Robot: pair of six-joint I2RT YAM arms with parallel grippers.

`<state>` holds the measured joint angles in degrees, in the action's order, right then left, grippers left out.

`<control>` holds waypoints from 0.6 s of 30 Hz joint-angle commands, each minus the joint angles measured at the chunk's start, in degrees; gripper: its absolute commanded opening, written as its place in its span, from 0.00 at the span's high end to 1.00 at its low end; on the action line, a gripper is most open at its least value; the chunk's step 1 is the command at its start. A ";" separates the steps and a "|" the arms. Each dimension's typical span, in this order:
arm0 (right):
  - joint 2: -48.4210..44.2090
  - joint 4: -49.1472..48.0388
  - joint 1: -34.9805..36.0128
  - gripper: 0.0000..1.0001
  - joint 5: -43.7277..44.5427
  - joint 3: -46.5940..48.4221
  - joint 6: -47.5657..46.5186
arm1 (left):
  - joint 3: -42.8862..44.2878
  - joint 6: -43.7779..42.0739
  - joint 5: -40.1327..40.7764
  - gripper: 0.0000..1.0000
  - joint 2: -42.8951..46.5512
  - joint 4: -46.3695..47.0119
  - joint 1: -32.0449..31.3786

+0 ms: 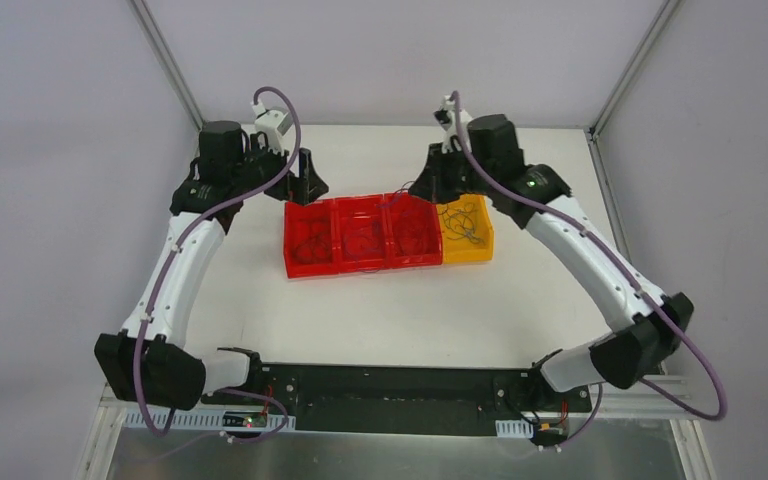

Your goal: Untangle the cables

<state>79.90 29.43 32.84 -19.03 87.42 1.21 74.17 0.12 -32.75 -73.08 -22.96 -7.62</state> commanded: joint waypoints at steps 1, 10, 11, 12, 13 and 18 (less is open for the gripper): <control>7.52 -1.44 5.30 1.00 10.39 3.30 9.89 | -3.78 1.30 2.78 0.01 8.24 -0.07 0.49; 27.03 4.67 12.78 1.00 20.90 16.31 19.87 | -9.19 0.41 10.23 0.01 15.30 -2.20 0.67; 28.38 3.64 12.97 1.00 21.89 16.78 20.56 | -9.40 -0.25 10.93 0.01 15.81 -2.72 0.67; 30.05 2.97 13.09 1.00 23.22 17.11 21.39 | -9.74 -0.83 11.52 0.01 16.33 -3.21 0.67; 31.71 2.58 13.04 1.00 23.92 17.63 22.17 | -10.01 -0.99 12.27 0.01 16.92 -3.63 0.74; 38.71 -3.80 12.69 1.00 22.12 16.64 23.27 | -10.70 -2.27 13.35 0.01 19.69 -5.74 0.84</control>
<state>114.87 31.42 46.04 2.09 103.28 21.41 63.88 -0.38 -21.76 -56.40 -26.79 -7.38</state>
